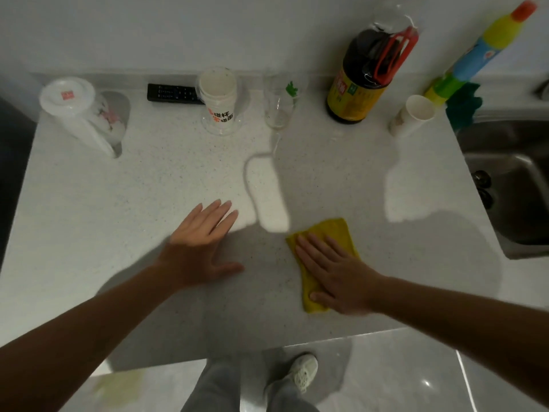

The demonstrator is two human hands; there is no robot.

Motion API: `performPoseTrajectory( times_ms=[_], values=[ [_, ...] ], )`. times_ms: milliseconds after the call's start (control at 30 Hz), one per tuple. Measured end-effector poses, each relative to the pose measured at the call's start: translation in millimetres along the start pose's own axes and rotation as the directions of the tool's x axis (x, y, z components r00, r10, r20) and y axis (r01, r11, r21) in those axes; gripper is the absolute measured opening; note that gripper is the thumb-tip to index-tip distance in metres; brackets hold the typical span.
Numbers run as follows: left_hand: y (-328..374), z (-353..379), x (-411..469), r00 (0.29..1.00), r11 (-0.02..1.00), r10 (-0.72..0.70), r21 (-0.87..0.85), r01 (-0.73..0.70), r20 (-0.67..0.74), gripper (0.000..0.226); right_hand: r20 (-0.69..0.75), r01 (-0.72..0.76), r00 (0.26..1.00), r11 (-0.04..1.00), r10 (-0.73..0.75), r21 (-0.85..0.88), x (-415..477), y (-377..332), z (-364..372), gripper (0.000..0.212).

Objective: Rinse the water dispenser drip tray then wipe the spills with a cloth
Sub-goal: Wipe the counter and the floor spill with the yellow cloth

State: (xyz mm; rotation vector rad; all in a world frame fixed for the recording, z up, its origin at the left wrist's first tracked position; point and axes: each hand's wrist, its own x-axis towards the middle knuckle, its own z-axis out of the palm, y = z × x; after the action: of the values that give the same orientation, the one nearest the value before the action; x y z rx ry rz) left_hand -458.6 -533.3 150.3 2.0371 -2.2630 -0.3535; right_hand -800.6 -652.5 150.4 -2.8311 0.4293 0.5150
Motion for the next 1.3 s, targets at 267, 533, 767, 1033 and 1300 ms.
performPoseTrajectory(
  times_ms=[267,533,767,1033,1300],
  values=[
    [-51.6,4.2,-95.6,0.983,0.986,-0.160,0.069,0.154,0.093,0.117,-0.032,-0.630,0.732,0.693,0.681,0.350,13.2,-136.8,22.2,0.093],
    [-59.6,16.5,-97.4,0.978,0.980,-0.190,0.072,0.184,0.085,0.121,-0.078,-0.673,0.665,0.642,0.742,0.367,151.0,-60.4,-37.5,0.099],
    [-60.6,16.1,-97.6,0.976,0.980,-0.198,0.039,0.195,0.093,0.121,-0.050,0.070,0.996,0.988,-0.077,-0.134,214.2,27.0,-86.6,0.091],
    [-60.8,16.8,-101.1,0.985,0.985,-0.172,-0.024,0.172,0.007,0.118,0.042,0.372,0.926,0.890,-0.375,-0.265,174.0,19.9,-71.7,0.087],
    [-61.4,20.0,-101.6,0.984,0.984,-0.167,-0.070,0.163,-0.056,0.116,-0.106,-0.016,0.994,0.997,0.008,-0.069,83.1,-85.4,-8.5,0.082]
  ],
)
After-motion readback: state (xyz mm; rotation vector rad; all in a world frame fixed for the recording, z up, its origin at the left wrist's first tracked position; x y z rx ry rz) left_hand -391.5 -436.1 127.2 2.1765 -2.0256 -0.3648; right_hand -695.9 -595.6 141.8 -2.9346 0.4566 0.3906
